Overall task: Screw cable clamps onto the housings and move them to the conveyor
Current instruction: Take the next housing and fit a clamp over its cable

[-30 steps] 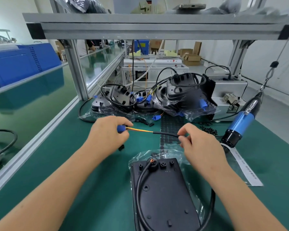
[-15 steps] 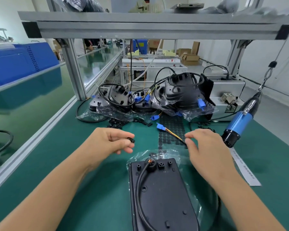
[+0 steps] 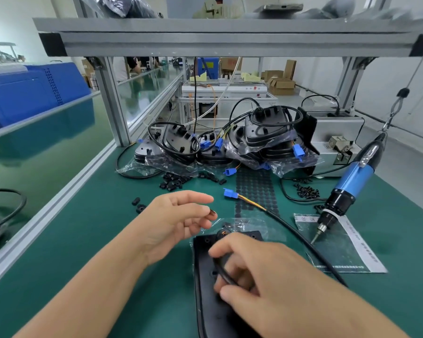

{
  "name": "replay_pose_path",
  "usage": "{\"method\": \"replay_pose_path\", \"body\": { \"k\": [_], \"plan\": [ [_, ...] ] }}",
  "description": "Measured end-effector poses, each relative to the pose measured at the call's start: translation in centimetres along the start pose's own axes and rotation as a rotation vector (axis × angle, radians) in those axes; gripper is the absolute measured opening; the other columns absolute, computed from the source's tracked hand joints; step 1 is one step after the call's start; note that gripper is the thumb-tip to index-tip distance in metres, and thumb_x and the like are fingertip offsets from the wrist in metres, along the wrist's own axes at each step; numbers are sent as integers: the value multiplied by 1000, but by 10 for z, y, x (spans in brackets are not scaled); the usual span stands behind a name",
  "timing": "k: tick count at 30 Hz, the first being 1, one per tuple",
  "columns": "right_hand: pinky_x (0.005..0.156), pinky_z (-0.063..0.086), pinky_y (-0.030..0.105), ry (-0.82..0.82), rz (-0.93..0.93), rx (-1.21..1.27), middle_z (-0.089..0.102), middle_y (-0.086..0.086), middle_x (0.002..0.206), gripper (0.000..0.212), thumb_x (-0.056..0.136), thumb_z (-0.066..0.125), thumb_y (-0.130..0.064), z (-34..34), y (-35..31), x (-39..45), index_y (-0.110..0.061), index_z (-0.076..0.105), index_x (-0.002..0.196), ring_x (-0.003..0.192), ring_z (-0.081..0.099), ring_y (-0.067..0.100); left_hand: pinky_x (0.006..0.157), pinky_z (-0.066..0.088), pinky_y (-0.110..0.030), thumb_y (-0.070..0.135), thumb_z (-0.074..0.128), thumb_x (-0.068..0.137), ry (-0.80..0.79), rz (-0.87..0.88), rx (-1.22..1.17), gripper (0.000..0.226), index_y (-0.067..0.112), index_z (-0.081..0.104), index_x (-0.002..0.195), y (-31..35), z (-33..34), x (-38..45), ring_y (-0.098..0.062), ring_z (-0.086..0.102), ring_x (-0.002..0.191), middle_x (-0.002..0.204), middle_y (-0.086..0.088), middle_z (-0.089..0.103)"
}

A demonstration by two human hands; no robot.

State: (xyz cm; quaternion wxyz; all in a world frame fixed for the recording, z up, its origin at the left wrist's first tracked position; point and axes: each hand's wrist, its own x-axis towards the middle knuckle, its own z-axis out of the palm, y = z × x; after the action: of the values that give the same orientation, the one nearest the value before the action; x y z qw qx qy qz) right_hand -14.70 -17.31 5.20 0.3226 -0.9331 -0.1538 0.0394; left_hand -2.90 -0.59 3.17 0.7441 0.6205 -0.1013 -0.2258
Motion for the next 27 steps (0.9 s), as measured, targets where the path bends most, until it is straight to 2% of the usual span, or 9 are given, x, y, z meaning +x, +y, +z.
{"method": "replay_pose_path", "body": {
  "k": [3, 5, 7, 10, 12, 14, 20, 23, 27],
  "plan": [
    [82, 51, 22, -12, 52, 15, 64, -36, 95, 27, 84, 57, -34, -17, 10, -4, -46, 45, 105, 84, 61, -8, 51, 49, -19, 5, 76, 64, -32, -40, -6, 12, 12, 72, 74, 2, 5, 2, -16, 63, 55, 78, -18, 71],
    [81, 52, 25, 21, 69, -23, 65, -38, 90, 20, 87, 57, -27, -29, 16, -4, -41, 54, 100, 81, 63, -6, 50, 48, -18, 7, 82, 63, -61, -62, 11, 15, 10, 74, 76, 3, 9, 3, -16, 63, 56, 79, -18, 71],
    [76, 52, 25, 88, 92, -85, 65, -37, 85, 22, 89, 54, -21, -39, 23, -4, -41, 59, 97, 76, 63, -4, 50, 48, -16, 18, 80, 60, -81, -73, 37, 20, 9, 75, 78, 4, 13, 4, -15, 64, 56, 79, -17, 72],
    [65, 45, 20, 207, 103, -220, 64, -29, 80, 22, 92, 51, -21, -47, 31, 0, -42, 58, 92, 74, 57, -4, 51, 47, -14, 22, 79, 59, -87, -65, 125, 24, 9, 77, 79, 6, 17, 4, -12, 65, 57, 77, -14, 73],
    [57, 35, 17, 245, 104, -284, 63, -22, 77, 21, 93, 48, -21, -47, 35, 3, -41, 57, 92, 70, 52, -5, 51, 47, -14, 21, 78, 60, -79, -58, 191, 23, 10, 78, 79, 7, 18, 5, -12, 65, 58, 77, -13, 73],
    [54, 31, 16, 263, 101, -310, 65, -20, 79, 22, 94, 46, -21, -46, 39, 6, -39, 58, 95, 69, 50, -5, 54, 48, -14, 22, 77, 60, -79, -56, 238, 21, 11, 78, 79, 9, 19, 5, -11, 66, 59, 76, -11, 73],
    [53, 34, 17, 309, 58, -201, 66, -16, 74, 24, 92, 49, -17, -43, 44, 11, -37, 63, 92, 62, 53, 2, 68, 46, -26, 8, 74, 78, -41, -18, 374, 5, 11, 77, 77, 14, 25, 7, -11, 66, 58, 72, -8, 73],
    [56, 42, 22, 340, 37, -188, 65, -11, 71, 24, 91, 52, -17, -41, 44, 12, -37, 64, 90, 61, 54, 8, 64, 46, -23, 6, 73, 80, -39, -10, 420, 8, 11, 77, 77, 14, 26, 7, -10, 66, 58, 69, -7, 72],
    [60, 37, 10, 392, 1, -179, 60, -23, 67, 11, 87, 62, -24, -39, 43, 13, -32, 69, 87, 68, 53, -7, 56, 46, -17, 7, 75, 78, -81, 13, 483, 5, 11, 78, 77, 17, 25, 7, -11, 63, 58, 65, -6, 70]
  ]
}}
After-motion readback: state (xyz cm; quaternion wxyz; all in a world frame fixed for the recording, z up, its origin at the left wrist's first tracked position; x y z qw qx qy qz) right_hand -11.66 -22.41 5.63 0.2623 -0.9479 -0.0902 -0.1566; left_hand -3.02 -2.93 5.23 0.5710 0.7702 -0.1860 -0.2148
